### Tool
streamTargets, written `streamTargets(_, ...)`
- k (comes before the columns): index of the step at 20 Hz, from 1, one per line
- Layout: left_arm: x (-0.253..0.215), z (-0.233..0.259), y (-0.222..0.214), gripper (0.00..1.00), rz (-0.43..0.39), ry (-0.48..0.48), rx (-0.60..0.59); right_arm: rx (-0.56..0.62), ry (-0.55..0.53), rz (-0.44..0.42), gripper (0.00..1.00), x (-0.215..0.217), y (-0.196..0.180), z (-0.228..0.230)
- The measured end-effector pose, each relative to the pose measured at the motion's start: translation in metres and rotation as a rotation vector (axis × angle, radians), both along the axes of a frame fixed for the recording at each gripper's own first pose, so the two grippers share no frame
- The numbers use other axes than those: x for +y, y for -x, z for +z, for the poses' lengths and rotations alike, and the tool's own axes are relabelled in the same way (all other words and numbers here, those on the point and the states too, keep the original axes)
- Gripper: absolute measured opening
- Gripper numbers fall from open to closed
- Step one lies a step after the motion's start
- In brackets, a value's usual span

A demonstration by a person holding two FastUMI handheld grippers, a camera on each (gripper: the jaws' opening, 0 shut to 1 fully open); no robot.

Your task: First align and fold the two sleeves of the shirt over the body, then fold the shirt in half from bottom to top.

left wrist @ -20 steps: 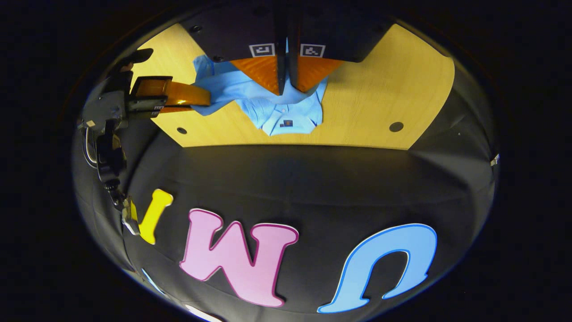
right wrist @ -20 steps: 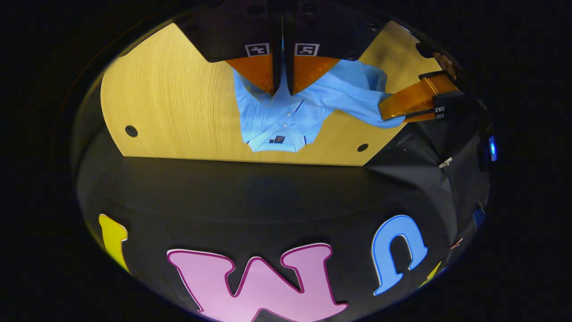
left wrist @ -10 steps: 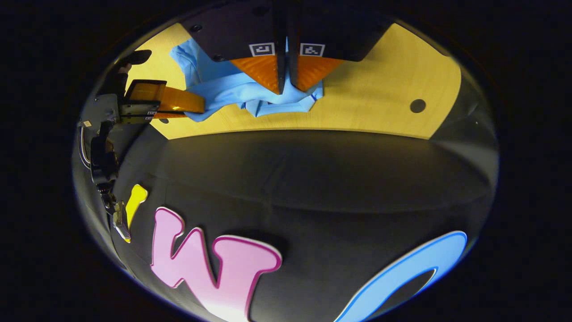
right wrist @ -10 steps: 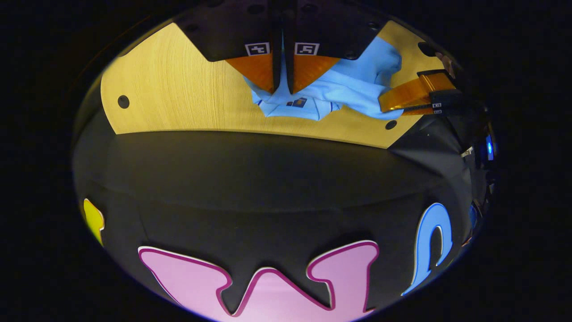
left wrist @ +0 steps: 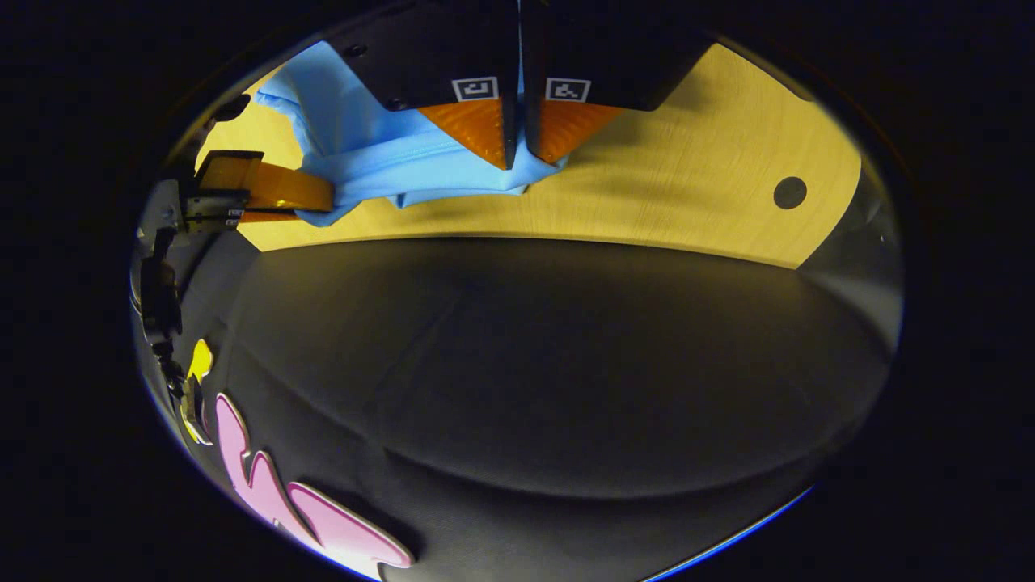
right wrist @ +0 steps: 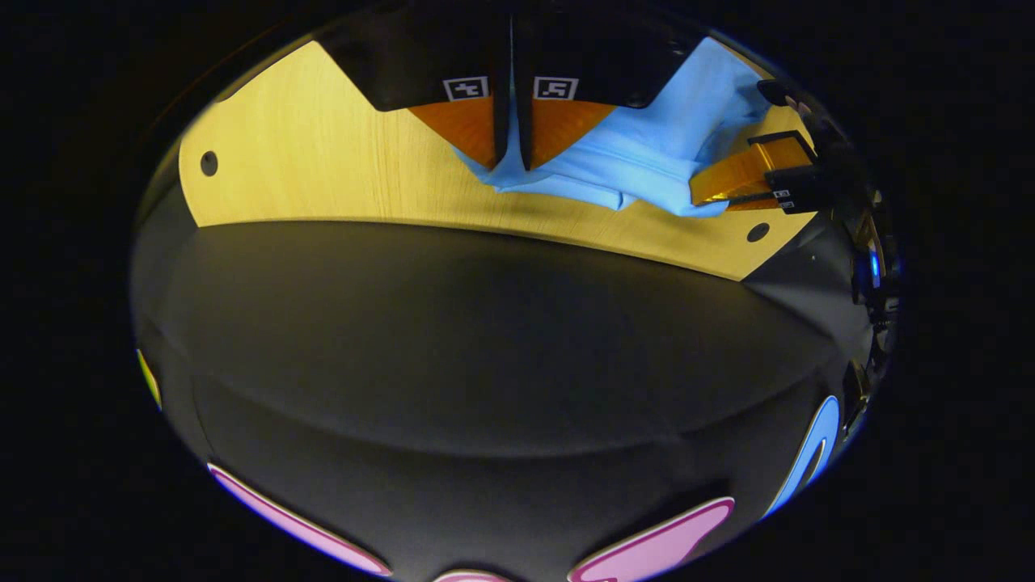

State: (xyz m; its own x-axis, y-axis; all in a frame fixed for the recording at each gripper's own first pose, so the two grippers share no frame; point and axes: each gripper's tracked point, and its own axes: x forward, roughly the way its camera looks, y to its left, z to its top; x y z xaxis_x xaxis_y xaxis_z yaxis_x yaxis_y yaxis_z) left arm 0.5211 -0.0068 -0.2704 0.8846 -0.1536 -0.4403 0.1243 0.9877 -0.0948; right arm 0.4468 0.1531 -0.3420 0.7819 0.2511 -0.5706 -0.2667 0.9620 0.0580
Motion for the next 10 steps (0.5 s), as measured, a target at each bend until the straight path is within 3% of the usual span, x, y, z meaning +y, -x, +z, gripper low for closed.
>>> streamTargets(5, 0.001, 0.003, -0.001, 0.14, 0.012, -0.03, -0.007, 0.006, 0.024, 0.003, 0.11, -0.005, 0.009, 0.001)
streamTargets(6, -0.004, 0.002, 0.002, 0.18, -0.008, -0.015, 0.006, 0.007, 0.019, 0.002, 0.21, -0.001, 0.007, 0.001)
streamTargets(7, -0.009, 0.008, 0.008, 0.22, -0.022, 0.008, 0.012, -0.001, 0.018, -0.004, 0.25, -0.001, 0.007, 0.007)
streamTargets(8, -0.014, 0.018, 0.013, 0.37, -0.035, 0.039, 0.009, -0.01, 0.009, -0.006, 0.34, 0.0, 0.007, 0.012)
streamTargets(10, -0.02, 0.043, 0.023, 0.67, -0.049, 0.063, -0.028, -0.034, 0.002, -0.007, 0.67, -0.004, 0.019, 0.03)
